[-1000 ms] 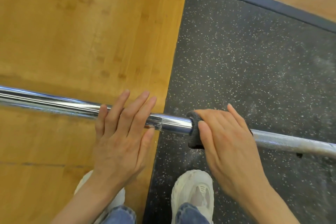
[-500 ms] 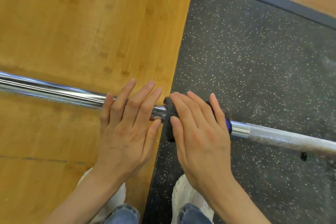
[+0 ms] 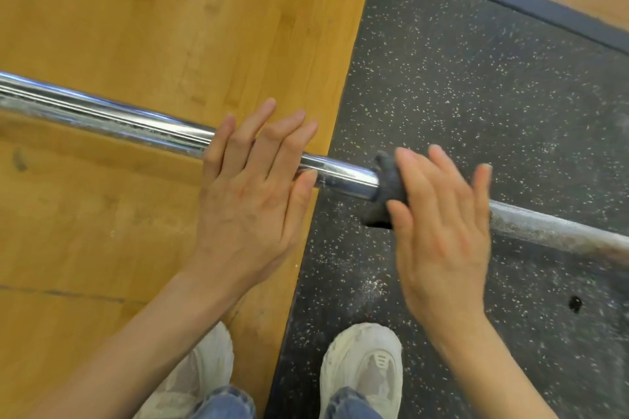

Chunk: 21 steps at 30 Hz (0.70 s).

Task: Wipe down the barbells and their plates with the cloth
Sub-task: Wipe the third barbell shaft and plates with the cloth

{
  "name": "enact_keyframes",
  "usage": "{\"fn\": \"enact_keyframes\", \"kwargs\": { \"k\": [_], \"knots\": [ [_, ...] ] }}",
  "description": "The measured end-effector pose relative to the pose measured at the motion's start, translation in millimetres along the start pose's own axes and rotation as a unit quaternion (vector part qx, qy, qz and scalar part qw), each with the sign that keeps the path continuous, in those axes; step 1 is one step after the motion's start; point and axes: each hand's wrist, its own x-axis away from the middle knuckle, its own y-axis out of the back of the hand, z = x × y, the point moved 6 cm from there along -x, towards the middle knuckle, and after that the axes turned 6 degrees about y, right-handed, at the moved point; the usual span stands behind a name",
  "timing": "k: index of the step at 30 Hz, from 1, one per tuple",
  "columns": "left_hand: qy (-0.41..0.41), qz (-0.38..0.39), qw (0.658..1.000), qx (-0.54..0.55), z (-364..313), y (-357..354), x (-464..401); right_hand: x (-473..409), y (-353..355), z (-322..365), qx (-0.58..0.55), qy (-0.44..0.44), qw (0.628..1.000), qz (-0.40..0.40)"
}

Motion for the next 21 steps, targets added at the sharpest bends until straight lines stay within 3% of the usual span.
{"fn": "enact_keyframes", "kwargs": {
  "k": [3, 8, 14, 19, 21],
  "knots": [
    [0.009, -0.009, 1.000, 0.006, -1, -2, -12, -7, -2, -3, -0.007, -0.061, 0.997, -0.055],
    [0.010, -0.014, 1.000, 0.008, -2, -5, -31, -30, -20, 15, 0.011, 0.027, 0.996, -0.086],
    [0.017, -0.024, 0.999, 0.018, -2, -9, -55, -25, -31, -16, 0.068, -0.039, 0.985, -0.156],
    [0.024, -0.035, 0.999, 0.017, -4, -11, -77, -50, -42, -13, 0.084, 0.028, 0.984, -0.156],
    [0.024, -0.034, 0.999, 0.024, -3, -12, -85, -46, -38, -34, 0.086, 0.009, 0.983, -0.161]
  ]
}}
